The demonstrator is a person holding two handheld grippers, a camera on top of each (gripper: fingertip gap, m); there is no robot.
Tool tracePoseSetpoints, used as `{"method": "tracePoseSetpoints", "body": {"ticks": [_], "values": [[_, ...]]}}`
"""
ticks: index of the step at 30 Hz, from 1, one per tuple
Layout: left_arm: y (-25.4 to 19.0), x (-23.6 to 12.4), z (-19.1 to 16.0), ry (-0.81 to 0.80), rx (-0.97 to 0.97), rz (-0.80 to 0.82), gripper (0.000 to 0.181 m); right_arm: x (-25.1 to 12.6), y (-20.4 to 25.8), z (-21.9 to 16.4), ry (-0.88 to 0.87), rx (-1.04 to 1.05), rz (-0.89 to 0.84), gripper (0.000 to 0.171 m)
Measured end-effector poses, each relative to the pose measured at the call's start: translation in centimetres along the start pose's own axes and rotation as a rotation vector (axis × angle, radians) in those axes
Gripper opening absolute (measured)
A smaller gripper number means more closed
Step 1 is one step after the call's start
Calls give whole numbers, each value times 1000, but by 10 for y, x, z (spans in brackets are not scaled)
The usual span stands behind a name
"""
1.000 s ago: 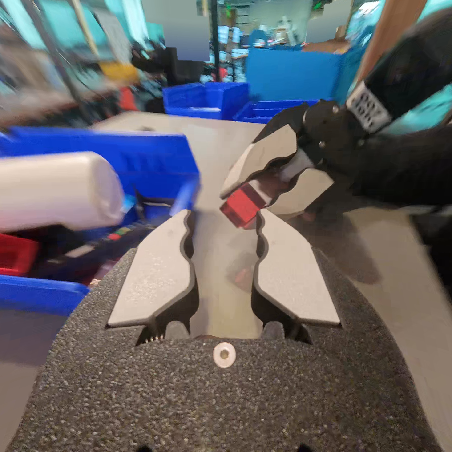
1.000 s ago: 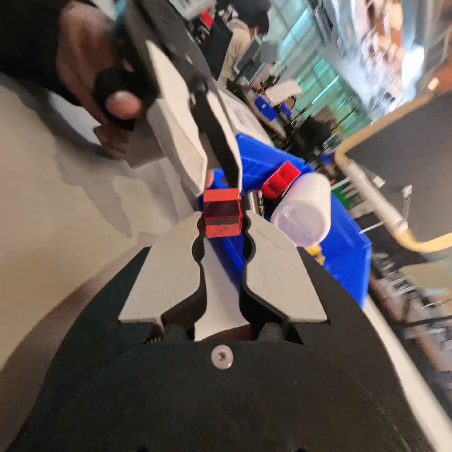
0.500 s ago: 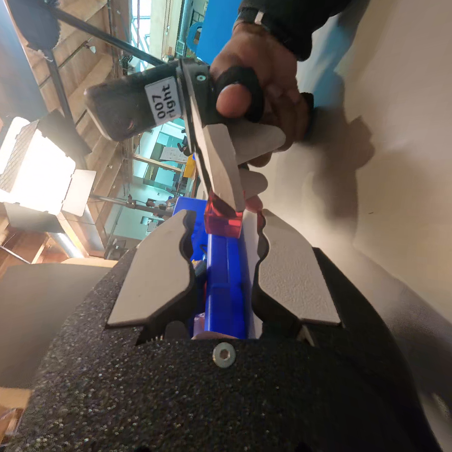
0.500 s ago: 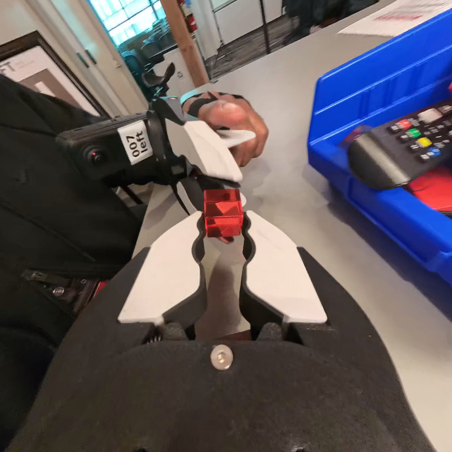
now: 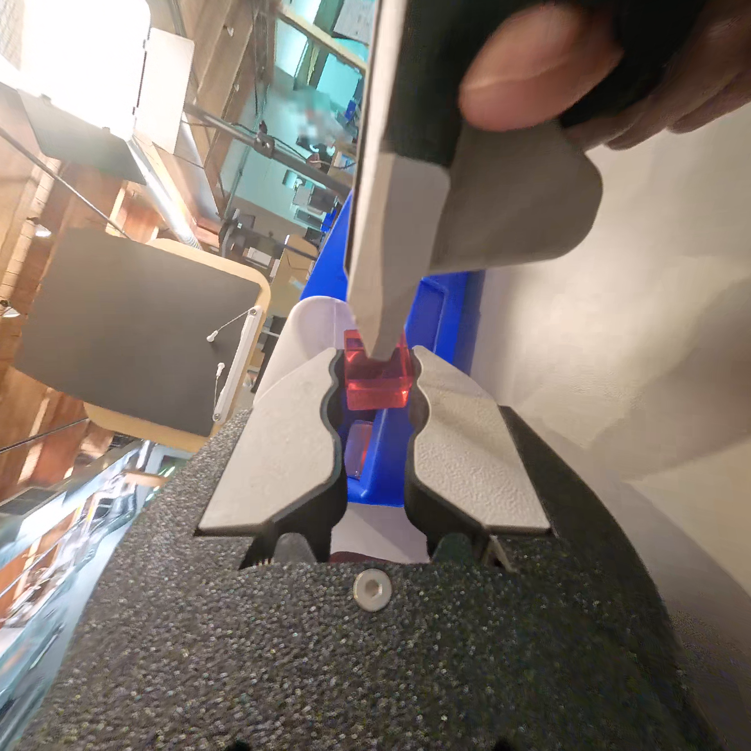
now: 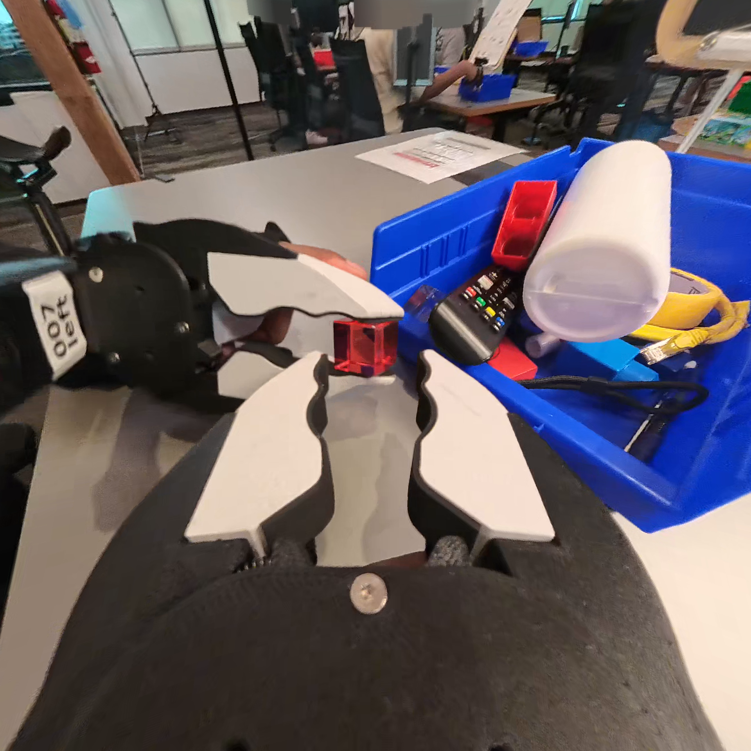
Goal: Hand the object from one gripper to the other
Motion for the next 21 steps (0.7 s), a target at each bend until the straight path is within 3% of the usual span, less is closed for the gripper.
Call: {"method": "tracePoseSetpoints", "body": {"ticks": [5,8,10,13,21], "values": [[-8,2,7,35,65,20,29,10,12,-12,57,-56,-41,42],[-12,1,13,-8,113,16,29,11,14,-15,56,-111,-77,33],[-11,-1,14,-64,56,-29,39,10,10,-14,38,-158,-99,28],[-2,-2,8,-125,-118,-125,57,7,0,-12,-5,-298,-182,28],[16,-5,-8,-344,-873,-554,55,4,-14,-20,-46,-806,-414,28]]}}
Point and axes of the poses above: each gripper's, where its closed fingertips meet, x out along the fingers, z out of its top, y = z × x across the jaws, the point moved 5 cm from there along -x, back along the fingers, and after that the axes turned 15 degrees about -z, right-handed, at the moved point
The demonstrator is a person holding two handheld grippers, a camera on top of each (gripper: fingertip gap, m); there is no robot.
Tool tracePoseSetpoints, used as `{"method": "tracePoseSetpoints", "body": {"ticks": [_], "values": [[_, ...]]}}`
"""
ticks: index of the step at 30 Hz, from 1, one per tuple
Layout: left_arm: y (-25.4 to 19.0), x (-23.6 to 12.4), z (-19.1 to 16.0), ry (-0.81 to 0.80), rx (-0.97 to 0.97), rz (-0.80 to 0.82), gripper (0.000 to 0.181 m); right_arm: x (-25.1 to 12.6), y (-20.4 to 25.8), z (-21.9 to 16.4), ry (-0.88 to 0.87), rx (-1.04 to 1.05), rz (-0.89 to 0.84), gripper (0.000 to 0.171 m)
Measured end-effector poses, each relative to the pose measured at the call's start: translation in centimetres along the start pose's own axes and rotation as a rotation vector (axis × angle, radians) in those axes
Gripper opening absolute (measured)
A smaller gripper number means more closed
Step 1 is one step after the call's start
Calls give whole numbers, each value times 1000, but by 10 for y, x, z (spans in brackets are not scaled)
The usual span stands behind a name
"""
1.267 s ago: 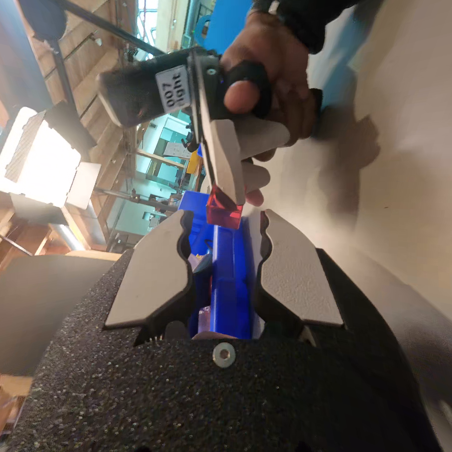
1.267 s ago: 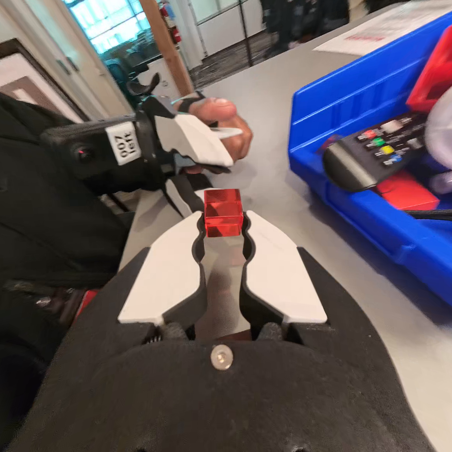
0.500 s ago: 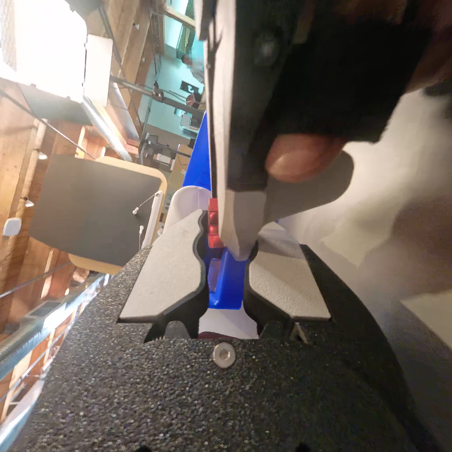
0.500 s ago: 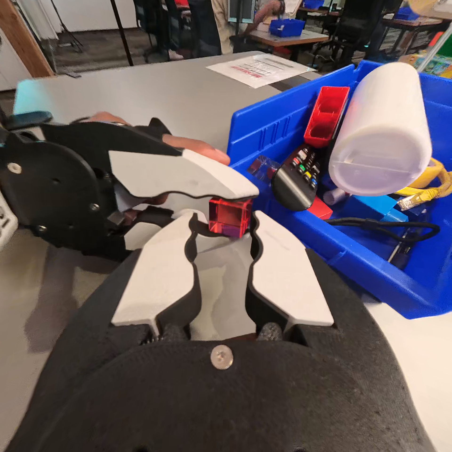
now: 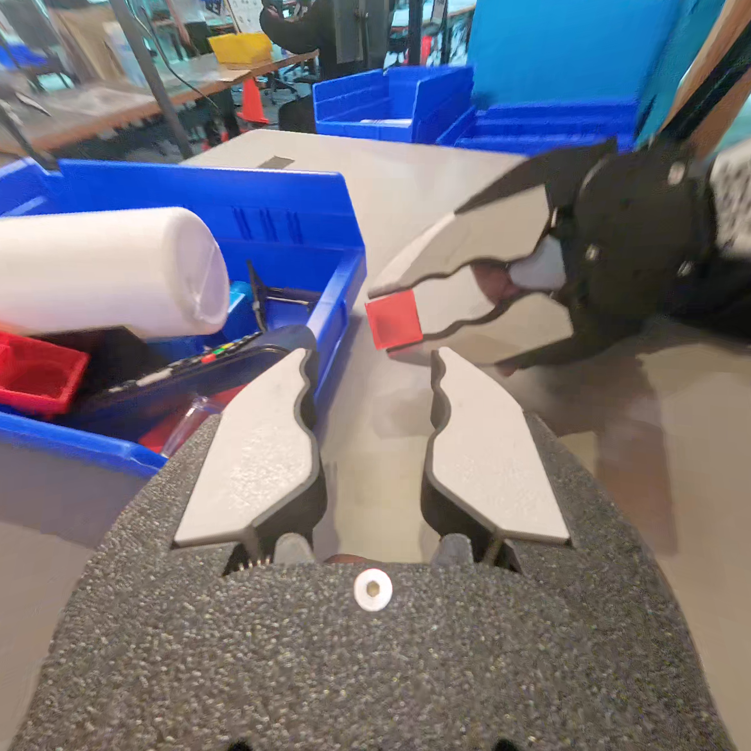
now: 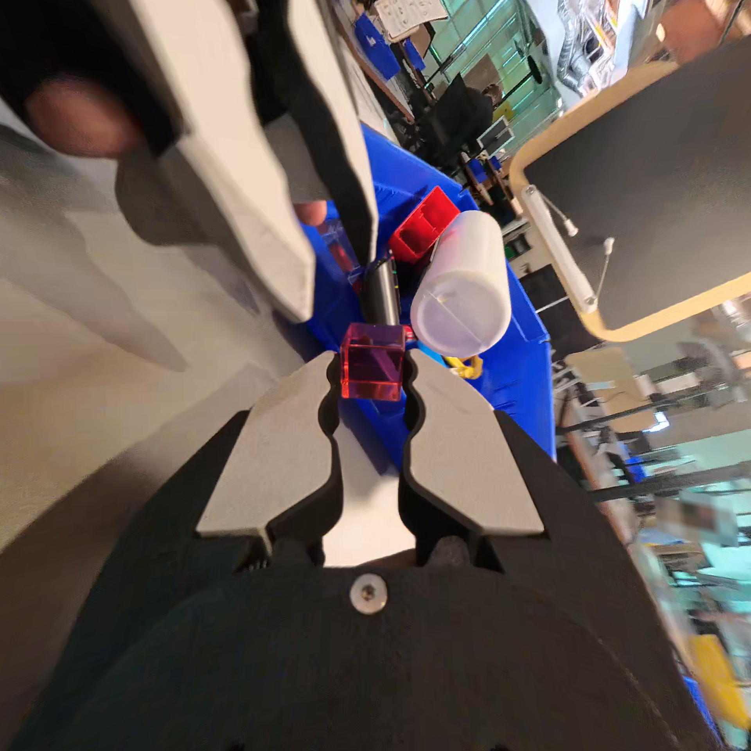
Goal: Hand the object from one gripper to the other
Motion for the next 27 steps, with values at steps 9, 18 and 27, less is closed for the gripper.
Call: {"method": "tracePoseSetpoints", "body": {"ticks": [9,18,27], "values": [[-16,14,-7,41,-18,-45,30,-14,22,29,-213,-229,-97,27],[-11,-3,10,-151,-94,-120,29,-17,-6,25,-254,56,-44,38],[1,-12,21,-618,-560,-322,29,-16,-11,34,-261,245,-62,33]]}}
Point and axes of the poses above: each gripper's, where its closed fingertips meet, x out along the fingers, z out of its top, y = z × x across the jaws, the point moved 5 cm from there along -x, back along the fingers, and after that the axes turned 15 degrees about -z, right-handed, at the moved point
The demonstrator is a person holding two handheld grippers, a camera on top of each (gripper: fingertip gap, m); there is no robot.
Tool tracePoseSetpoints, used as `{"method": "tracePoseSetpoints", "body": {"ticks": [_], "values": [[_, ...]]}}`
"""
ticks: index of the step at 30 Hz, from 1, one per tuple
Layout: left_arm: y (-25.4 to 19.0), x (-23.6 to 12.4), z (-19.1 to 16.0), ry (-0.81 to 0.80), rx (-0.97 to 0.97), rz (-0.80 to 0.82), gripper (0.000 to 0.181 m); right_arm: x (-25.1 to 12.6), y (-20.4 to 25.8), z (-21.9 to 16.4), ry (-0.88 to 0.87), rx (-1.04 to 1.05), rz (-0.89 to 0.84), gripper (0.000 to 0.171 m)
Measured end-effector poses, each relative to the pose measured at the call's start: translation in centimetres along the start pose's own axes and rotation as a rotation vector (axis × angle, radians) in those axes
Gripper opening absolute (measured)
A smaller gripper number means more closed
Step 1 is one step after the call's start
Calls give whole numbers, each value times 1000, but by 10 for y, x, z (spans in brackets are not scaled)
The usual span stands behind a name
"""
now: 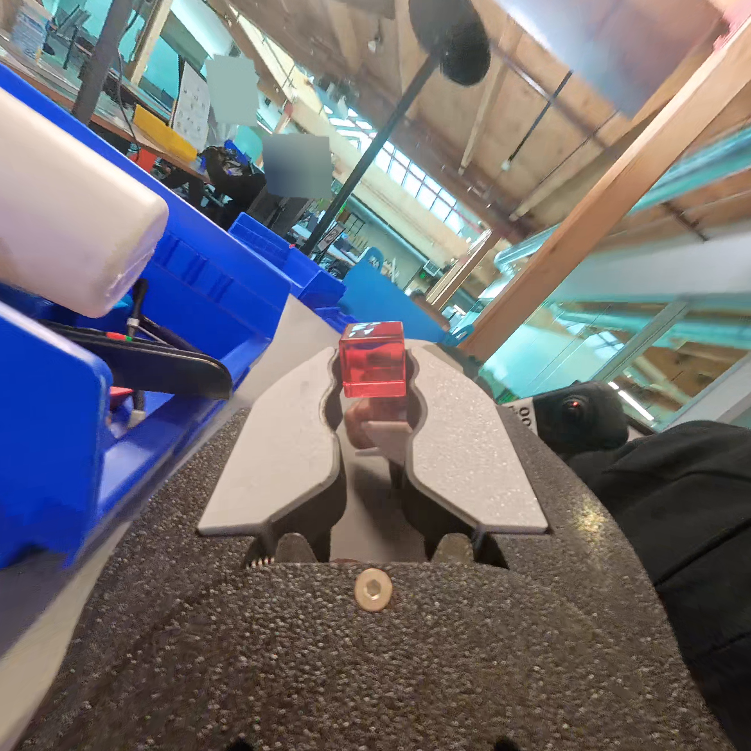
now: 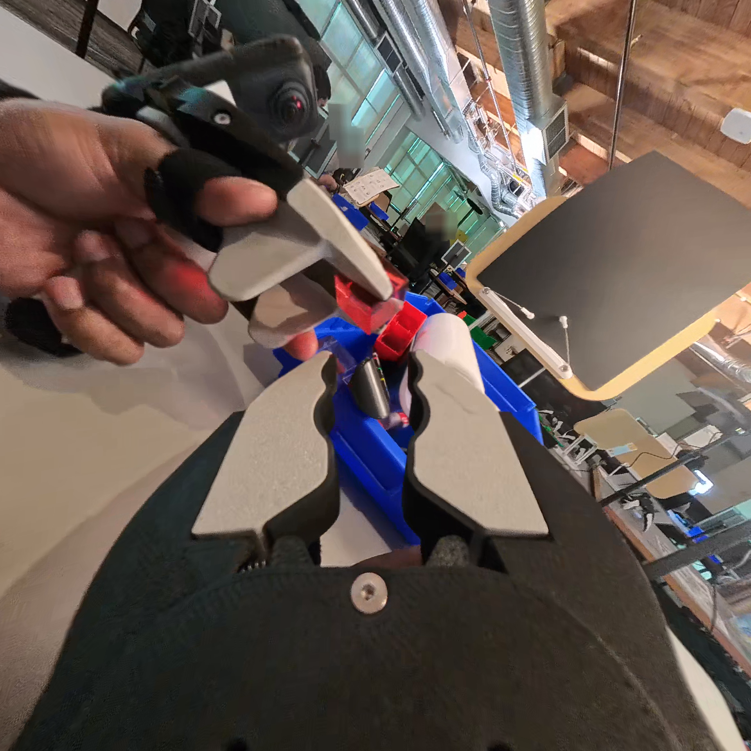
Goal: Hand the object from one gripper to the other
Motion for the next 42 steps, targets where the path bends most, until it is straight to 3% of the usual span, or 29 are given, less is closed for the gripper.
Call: {"method": "tracePoseSetpoints", "body": {"ticks": [7,13,18,23,30,32,36,42], "values": [[-5,16,-27,75,-50,-36,28,3,15,9,-30,-34,-28,44],[-2,15,-28,144,-69,-49,29,1,9,5,-47,-98,-16,27],[-1,6,-10,237,168,65,42,0,5,-3,-21,-160,-2,27],[4,0,-5,437,511,324,43,5,4,-14,60,-295,-45,27],[12,8,-30,584,607,479,45,11,21,-23,170,-419,-54,28],[13,7,-35,614,655,509,35,10,27,-19,143,-443,-43,27],[8,8,-30,561,656,487,33,8,25,-13,99,-406,-60,27],[-4,7,-7,241,428,257,32,9,6,-8,122,-48,-42,36]]}}
Point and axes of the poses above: each gripper's, where its closed fingertips meet, x out along the fingers, z out of its top, y = z × x across the jaws, the point moved 5 cm from there along -x, back along the fingers, and after that the axes turned 15 degrees about -z, right-handed, at the moved point
